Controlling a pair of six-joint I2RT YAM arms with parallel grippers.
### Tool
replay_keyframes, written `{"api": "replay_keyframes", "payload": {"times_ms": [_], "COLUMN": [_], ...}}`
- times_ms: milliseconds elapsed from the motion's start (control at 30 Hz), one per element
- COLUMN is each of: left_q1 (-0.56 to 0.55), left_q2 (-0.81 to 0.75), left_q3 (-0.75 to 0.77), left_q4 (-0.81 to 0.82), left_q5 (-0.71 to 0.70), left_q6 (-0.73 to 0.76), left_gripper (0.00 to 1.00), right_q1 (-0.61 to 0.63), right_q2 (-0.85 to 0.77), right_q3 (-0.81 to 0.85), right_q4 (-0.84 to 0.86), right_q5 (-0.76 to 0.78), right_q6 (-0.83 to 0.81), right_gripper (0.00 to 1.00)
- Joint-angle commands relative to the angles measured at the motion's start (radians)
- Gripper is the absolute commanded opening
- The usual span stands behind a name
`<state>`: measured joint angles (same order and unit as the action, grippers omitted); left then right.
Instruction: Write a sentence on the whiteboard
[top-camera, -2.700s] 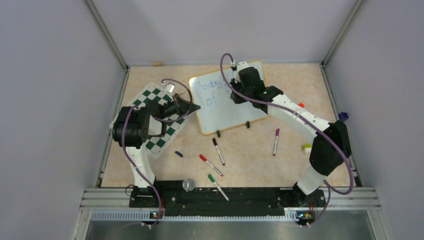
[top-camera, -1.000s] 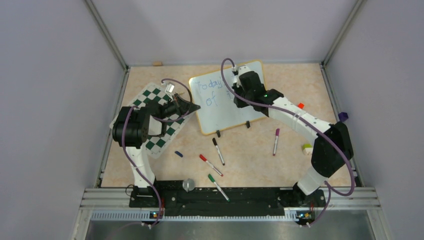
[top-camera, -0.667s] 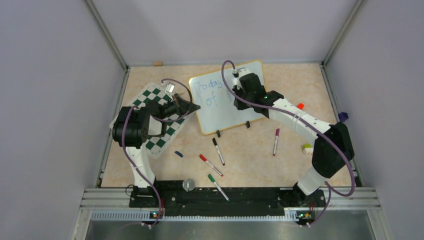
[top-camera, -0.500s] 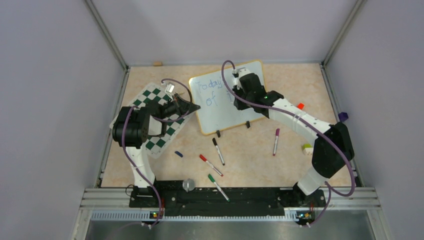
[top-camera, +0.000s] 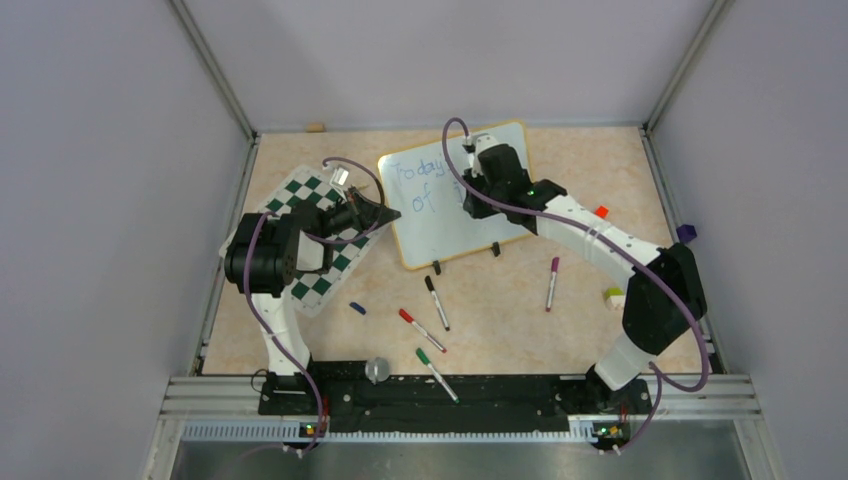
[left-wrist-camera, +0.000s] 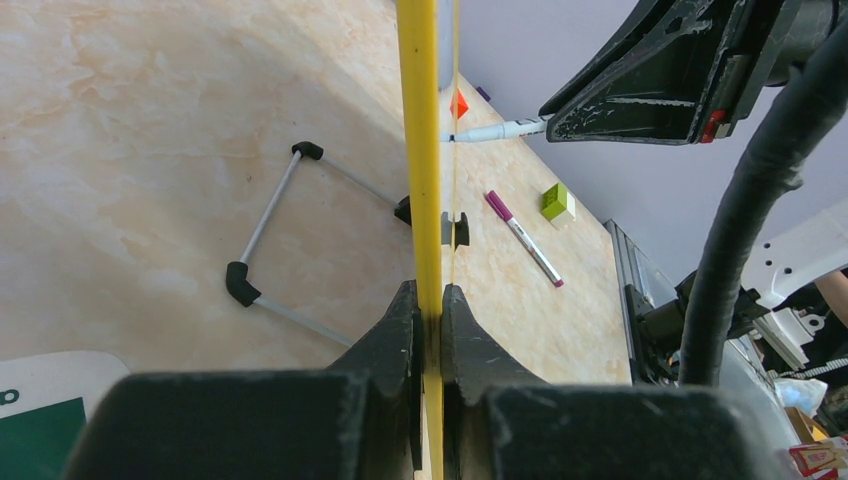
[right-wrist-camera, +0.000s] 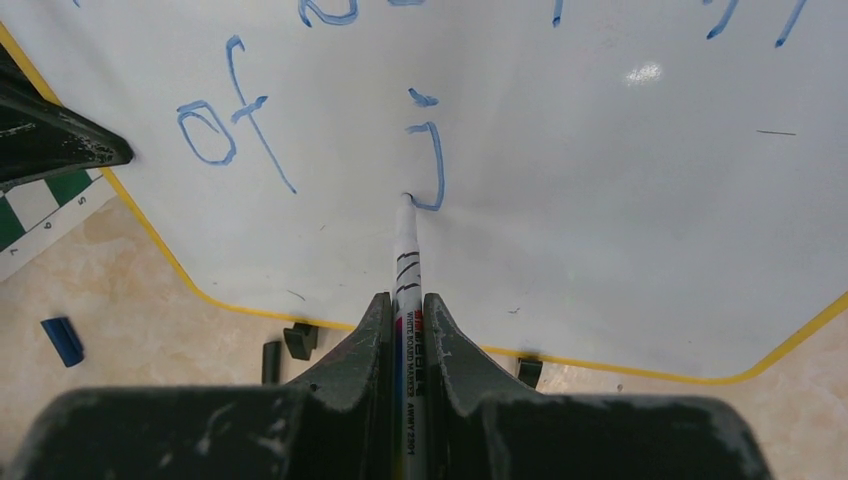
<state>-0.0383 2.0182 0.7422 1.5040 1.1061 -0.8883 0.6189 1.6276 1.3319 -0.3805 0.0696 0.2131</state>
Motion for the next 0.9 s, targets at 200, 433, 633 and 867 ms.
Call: {"api": "replay_keyframes", "payload": {"times_ms": [200,433,633,867], "left_q1": [0.005,0.004,0.005,0.006], "left_q2": [-0.034,-0.035,-0.032,-0.032], "left_q3": [-0.004,-0.009,-0.005,-0.003], "left_q4": [0.116,0.116,0.116,0.116], "left_q5": [0.016,0.014,0.016,0.020], "left_q6": [0.086,0.087,0.085,0.085], "left_gripper": [0.00,0.00,0.00,0.00], "right_q1": [-0.019,-0.053,-0.066,-0.069], "right_q2": [-0.065,-0.080,-0.050,-0.027], "right_q3": [0.049,0.048,0.077,0.101], "right_q4": [0.065,0.058,0.036,0.042], "right_q5": [-0.063,-0.029,0.020,0.025], "right_q6": [0.024,0.033,0.039,0.034], "right_gripper": [0.00,0.00,0.00,0.00]}}
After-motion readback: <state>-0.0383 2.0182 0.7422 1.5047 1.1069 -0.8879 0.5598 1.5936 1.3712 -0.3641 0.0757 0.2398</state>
